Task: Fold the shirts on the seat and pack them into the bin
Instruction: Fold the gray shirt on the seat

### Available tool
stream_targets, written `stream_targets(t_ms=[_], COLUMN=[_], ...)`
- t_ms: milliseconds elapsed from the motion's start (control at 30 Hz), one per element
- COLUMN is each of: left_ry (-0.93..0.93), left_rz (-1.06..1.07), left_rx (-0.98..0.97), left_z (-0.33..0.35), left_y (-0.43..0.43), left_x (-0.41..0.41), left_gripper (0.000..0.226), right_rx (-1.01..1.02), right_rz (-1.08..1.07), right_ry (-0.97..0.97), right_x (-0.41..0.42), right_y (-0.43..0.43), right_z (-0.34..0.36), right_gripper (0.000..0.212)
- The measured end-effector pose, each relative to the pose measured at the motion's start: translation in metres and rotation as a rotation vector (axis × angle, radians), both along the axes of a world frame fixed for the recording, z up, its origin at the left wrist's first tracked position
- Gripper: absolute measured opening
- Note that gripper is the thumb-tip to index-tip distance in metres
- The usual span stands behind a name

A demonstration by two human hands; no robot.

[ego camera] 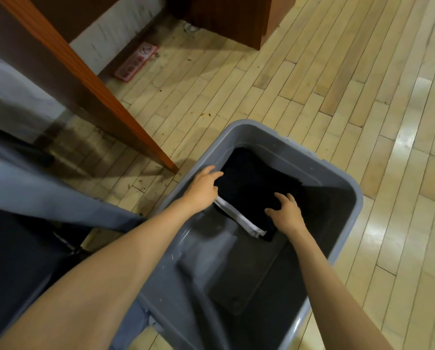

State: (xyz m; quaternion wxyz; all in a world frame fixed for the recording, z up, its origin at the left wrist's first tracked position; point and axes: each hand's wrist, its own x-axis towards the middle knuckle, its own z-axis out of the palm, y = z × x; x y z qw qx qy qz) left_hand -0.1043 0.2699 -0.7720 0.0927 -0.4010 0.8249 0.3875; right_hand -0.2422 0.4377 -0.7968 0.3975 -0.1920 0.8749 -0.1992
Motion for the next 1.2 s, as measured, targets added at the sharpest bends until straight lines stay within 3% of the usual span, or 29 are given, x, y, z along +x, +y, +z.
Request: stream_targets(t_ms=[233, 433, 600, 800, 967, 1200], left_ry=[-0.016, 0.020, 0.112, 0.023, 0.024, -0.048], left_rz=[0.019, 0.166, 0.500, 0.878, 1.235, 1.458], left_rx=[0.022, -0.058, -0.246, -0.351, -0.413, -0.499], left_z=[0.051, 0.132, 0.198, 0.237, 0.249, 0.235], left_y=[0.008, 0.006, 0.020, 0.074, 0.120, 0.178], left_x=[0.053, 0.157, 0.272, 0.438, 0.555, 0.691], left_gripper=[0.052, 0.038, 0.028, 0.031, 0.033, 0.037], right_rx=[-0.062, -0.103, -0.240, -0.471, -0.575, -0.501], right_rz=[0.303, 0.751, 1.100, 1.531, 1.705, 1.877], right_ry=[0.165, 0.214, 0.296, 0.369, 0.318, 0.180], right_x=[0.039, 0.117, 0.210, 0.353, 0.467, 0.617], right_y=[-0.043, -0.091, -0.128, -0.133, -0.138, -0.135], right_z=[0.053, 0.140, 0.221, 0.294, 0.305, 0.289], right_gripper=[0.057, 0.051, 0.048, 0.054, 0.054, 0.059])
